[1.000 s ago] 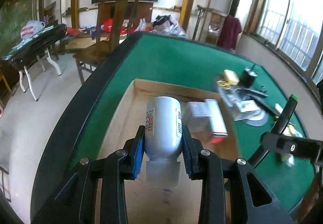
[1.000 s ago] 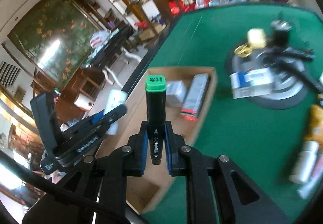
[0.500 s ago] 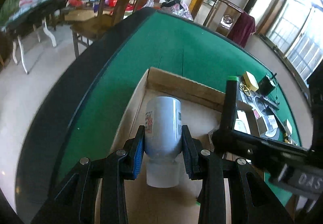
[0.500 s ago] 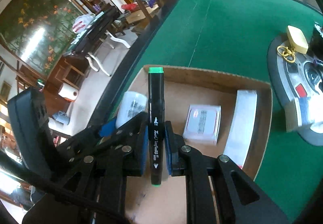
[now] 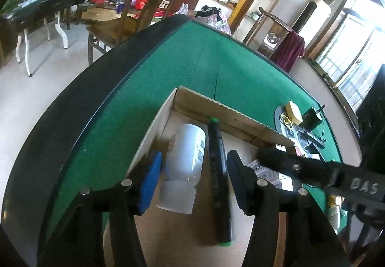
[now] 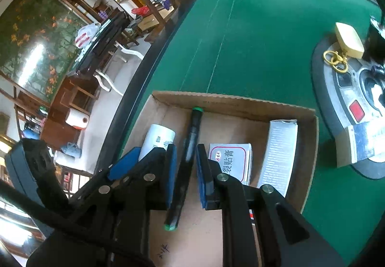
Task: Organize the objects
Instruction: 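Place the pill bottle and black marker into the cardboard tray, open both tools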
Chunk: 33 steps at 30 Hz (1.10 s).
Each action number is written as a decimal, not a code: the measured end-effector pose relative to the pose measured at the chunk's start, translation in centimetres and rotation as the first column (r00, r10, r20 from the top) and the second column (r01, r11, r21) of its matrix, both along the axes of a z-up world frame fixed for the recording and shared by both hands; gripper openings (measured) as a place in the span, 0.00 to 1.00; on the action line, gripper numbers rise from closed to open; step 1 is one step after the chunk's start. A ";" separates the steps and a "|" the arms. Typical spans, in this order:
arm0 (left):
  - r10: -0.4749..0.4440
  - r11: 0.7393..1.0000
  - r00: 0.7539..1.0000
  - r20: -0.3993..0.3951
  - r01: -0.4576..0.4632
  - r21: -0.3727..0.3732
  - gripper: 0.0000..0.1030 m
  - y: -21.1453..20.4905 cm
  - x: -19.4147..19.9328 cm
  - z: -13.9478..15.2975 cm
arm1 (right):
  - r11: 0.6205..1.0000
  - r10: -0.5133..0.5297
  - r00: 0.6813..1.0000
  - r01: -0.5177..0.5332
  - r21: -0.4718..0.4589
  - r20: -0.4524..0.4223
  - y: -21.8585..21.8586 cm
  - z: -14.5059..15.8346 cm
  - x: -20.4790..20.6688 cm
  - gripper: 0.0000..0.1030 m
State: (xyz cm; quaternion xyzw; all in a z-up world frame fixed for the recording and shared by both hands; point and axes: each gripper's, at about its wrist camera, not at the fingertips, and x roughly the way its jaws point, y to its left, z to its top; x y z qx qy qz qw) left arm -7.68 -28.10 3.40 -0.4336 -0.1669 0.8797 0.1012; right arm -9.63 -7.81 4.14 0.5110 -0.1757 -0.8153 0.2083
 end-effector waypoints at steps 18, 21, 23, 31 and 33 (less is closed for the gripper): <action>0.031 0.999 0.995 -0.098 -0.033 -0.020 0.48 1.4 3.4 3.5 | 0.982 -0.171 0.964 0.184 0.049 -0.202 12.7 5.1 10.7 0.26; 0.006 0.998 0.996 -0.086 -0.010 -0.054 0.48 3.4 4.3 4.3 | 0.969 -0.233 0.951 0.244 0.029 -0.205 15.8 4.7 11.9 0.28; 0.040 0.995 0.997 -0.073 -0.046 -0.089 0.48 3.9 4.7 4.3 | 0.962 -0.266 0.943 0.274 0.011 -0.200 17.4 4.3 12.3 0.29; 0.251 0.965 0.957 0.146 -0.235 -0.116 0.48 2.8 1.7 -0.8 | 0.940 -0.337 0.920 0.340 -0.020 -0.200 23.0 2.8 14.9 0.29; 0.241 0.967 0.961 0.133 -0.226 -0.122 0.49 4.0 1.3 -1.0 | 0.936 -0.349 0.916 0.349 -0.034 -0.197 24.1 2.6 15.3 0.29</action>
